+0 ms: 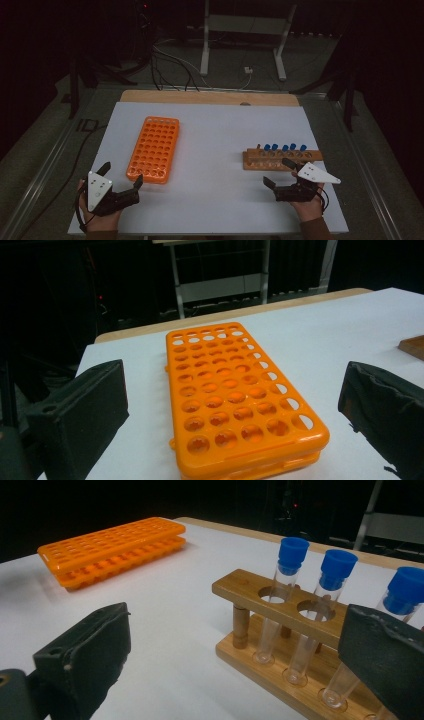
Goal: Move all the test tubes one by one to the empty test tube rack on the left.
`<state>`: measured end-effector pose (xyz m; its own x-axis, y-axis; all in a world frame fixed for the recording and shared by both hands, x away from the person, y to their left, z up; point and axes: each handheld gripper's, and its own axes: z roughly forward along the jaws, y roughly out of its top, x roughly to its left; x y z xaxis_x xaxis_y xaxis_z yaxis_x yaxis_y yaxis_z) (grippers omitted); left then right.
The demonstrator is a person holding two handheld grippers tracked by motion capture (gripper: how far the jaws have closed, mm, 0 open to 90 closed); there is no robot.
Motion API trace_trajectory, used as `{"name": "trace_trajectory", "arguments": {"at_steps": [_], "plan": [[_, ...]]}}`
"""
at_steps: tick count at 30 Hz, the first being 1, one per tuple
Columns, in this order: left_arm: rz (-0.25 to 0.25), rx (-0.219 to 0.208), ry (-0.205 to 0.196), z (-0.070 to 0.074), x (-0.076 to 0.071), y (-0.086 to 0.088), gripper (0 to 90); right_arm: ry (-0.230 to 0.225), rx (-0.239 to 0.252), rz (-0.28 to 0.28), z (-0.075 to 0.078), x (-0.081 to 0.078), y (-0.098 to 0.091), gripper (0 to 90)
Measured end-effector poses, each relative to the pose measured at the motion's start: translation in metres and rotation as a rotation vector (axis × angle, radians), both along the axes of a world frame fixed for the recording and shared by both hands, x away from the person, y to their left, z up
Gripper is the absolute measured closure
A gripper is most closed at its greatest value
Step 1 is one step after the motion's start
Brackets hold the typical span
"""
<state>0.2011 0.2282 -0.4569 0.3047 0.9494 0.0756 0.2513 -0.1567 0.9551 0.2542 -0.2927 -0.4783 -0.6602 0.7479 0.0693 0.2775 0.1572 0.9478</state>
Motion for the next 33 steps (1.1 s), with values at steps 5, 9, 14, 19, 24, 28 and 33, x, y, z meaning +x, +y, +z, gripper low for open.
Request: {"name": "trace_trajectory", "arguments": {"at_steps": [5, 9, 14, 19, 24, 28, 33], "plan": [[0.013, -0.010, -0.010, 0.000, 0.000, 0.001, 0.3, -0.007, -0.002, -0.006, 0.000, 0.000, 0.000, 1.0], [0.027, -0.012, -0.013, 0.000, -0.001, 0.002, 0.3, 0.008, -0.005, -0.003, 0.001, 0.000, 0.001, 1.1], [0.053, -0.019, -0.017, -0.002, -0.002, 0.003, 0.3, 0.034, 0.005, -0.002, 0.005, 0.000, 0.004, 1.0], [0.081, -0.022, -0.021, -0.001, -0.002, 0.004, 0.3, 0.033, -0.029, -0.009, 0.018, -0.001, 0.005, 1.7], [0.092, -0.026, -0.017, -0.002, -0.002, 0.005, 0.3, 0.013, -0.016, -0.025, 0.037, 0.004, -0.004, 4.6], [0.099, -0.031, -0.018, -0.002, -0.002, 0.006, 0.3, -0.010, -0.004, -0.059, 0.049, 0.008, -0.015, 4.7], [0.111, -0.031, -0.018, -0.002, -0.003, 0.006, 0.3, -0.035, -0.017, -0.106, 0.061, 0.012, -0.029, 4.6]]}}
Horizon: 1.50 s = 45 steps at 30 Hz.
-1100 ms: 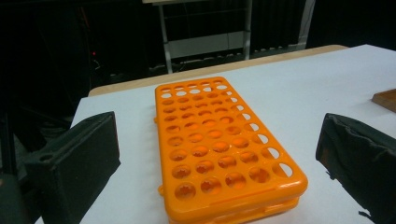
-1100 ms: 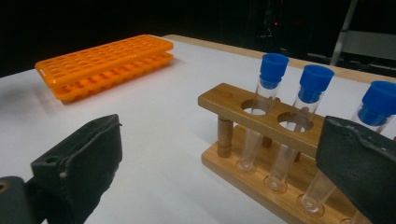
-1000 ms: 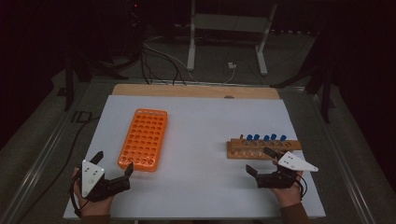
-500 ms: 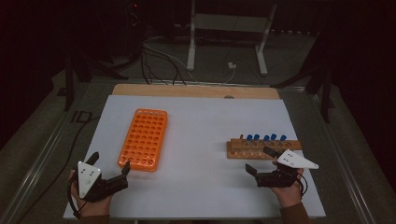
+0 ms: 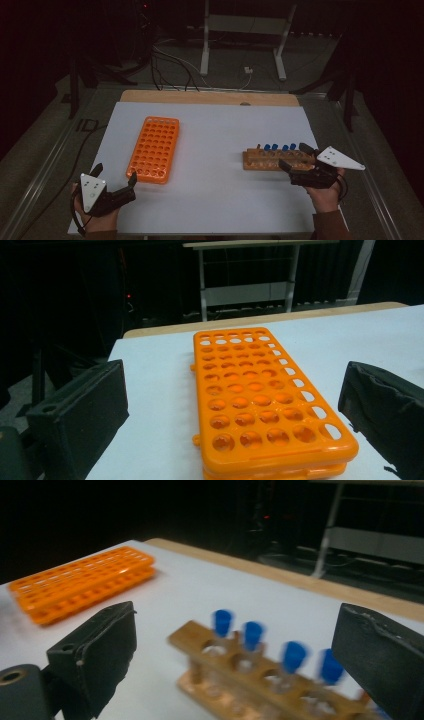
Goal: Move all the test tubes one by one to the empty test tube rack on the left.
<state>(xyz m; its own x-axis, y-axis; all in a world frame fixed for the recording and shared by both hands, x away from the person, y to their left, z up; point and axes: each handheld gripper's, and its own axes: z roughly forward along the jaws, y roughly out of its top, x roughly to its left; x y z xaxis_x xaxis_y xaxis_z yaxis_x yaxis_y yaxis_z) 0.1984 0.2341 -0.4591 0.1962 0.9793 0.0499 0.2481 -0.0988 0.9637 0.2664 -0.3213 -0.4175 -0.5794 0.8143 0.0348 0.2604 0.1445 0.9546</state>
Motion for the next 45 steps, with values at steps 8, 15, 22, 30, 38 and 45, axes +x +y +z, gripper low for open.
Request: {"name": "trace_trajectory", "arguments": {"at_steps": [8, 15, 22, 30, 38, 45], "plan": [[-0.014, 0.009, 0.010, -0.002, 0.001, -0.003, 0.3, 0.035, 0.008, -0.108, -0.004, 0.016, -0.033, 5.3], [-0.021, 0.008, 0.019, -0.004, 0.002, -0.004, 0.3, 0.080, 0.015, -0.171, -0.015, 0.024, -0.051, 14.4], [-0.026, 0.013, 0.019, -0.004, 0.002, -0.005, 0.3, 0.121, -0.008, -0.185, -0.026, 0.026, -0.055, 43.2], [-0.027, 0.014, 0.021, -0.004, 0.002, -0.005, 0.3, 0.164, -0.065, -0.167, -0.038, 0.034, -0.050, 66.9], [-0.032, 0.014, 0.021, -0.004, 0.002, -0.005, 0.3, 0.178, -0.104, -0.181, -0.043, 0.041, -0.045, 71.5], [-0.035, 0.013, 0.024, -0.004, 0.003, -0.006, 0.3, 0.162, -0.135, -0.196, -0.047, 0.038, -0.041, 76.0]]}}
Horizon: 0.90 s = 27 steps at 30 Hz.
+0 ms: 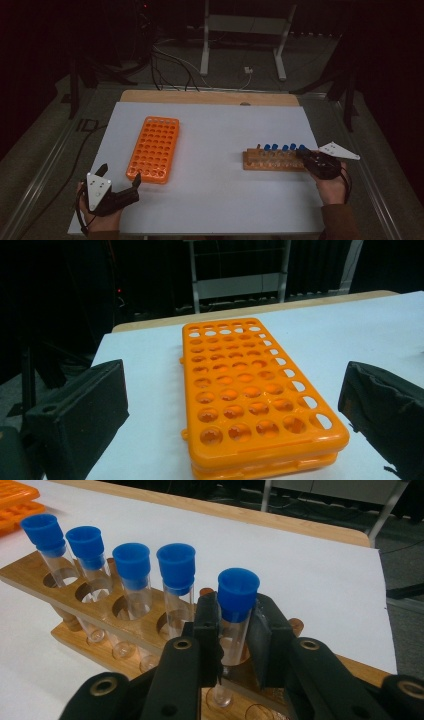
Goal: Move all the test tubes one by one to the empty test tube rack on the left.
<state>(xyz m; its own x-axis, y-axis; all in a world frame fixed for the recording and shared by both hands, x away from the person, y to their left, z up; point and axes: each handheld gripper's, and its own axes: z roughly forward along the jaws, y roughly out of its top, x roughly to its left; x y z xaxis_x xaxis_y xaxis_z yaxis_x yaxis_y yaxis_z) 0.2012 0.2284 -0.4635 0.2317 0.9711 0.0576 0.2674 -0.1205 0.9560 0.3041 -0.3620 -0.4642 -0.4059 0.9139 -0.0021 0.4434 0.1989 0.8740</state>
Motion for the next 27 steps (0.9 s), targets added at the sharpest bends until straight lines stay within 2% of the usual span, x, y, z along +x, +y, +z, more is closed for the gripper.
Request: {"name": "trace_trajectory", "arguments": {"at_steps": [17, 27], "plan": [[-0.010, 0.004, 0.006, 0.000, 0.000, -0.001, 0.3, -0.001, 0.022, -0.009, 0.003, -0.002, 0.002, 77.3], [-0.021, 0.005, 0.014, -0.001, 0.001, -0.002, 0.3, -0.024, 0.053, -0.010, 0.021, -0.003, -0.001, 77.3]]}}
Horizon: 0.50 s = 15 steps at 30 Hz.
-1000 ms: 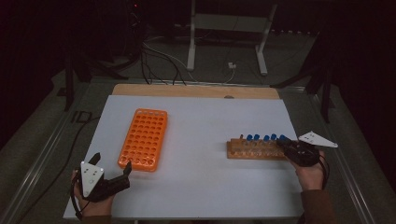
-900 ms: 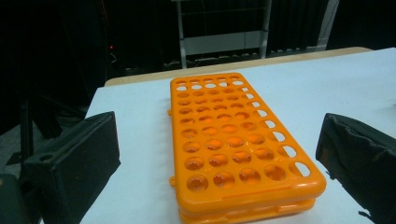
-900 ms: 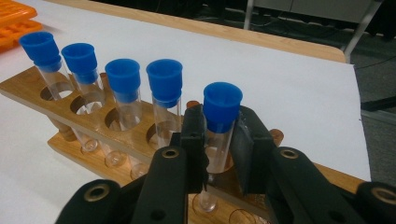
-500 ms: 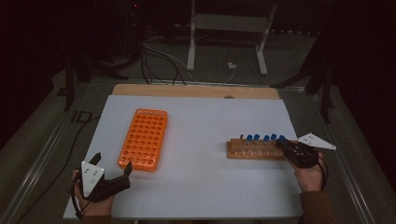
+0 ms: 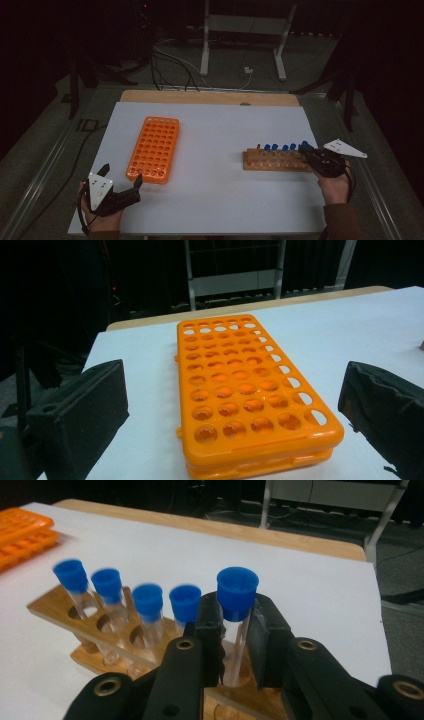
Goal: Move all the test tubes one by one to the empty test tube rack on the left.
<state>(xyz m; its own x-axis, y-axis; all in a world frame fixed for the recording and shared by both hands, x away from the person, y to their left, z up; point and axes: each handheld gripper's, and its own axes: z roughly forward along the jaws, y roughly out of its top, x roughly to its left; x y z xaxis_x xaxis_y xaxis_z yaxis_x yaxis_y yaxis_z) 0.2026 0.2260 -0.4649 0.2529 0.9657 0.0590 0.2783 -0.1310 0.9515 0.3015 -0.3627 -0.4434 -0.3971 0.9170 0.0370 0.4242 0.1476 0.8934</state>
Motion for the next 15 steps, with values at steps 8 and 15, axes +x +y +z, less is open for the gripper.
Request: {"name": "trace_trajectory", "arguments": {"at_steps": [8, 15], "plan": [[-0.035, 0.010, 0.031, -0.002, 0.002, -0.003, 0.4, -0.020, -0.004, 0.014, 0.018, 0.000, -0.001, 77.3], [-0.047, 0.019, 0.036, -0.003, 0.003, -0.005, 0.3, -0.040, -0.003, 0.023, 0.032, -0.003, -0.001, 77.4]]}}
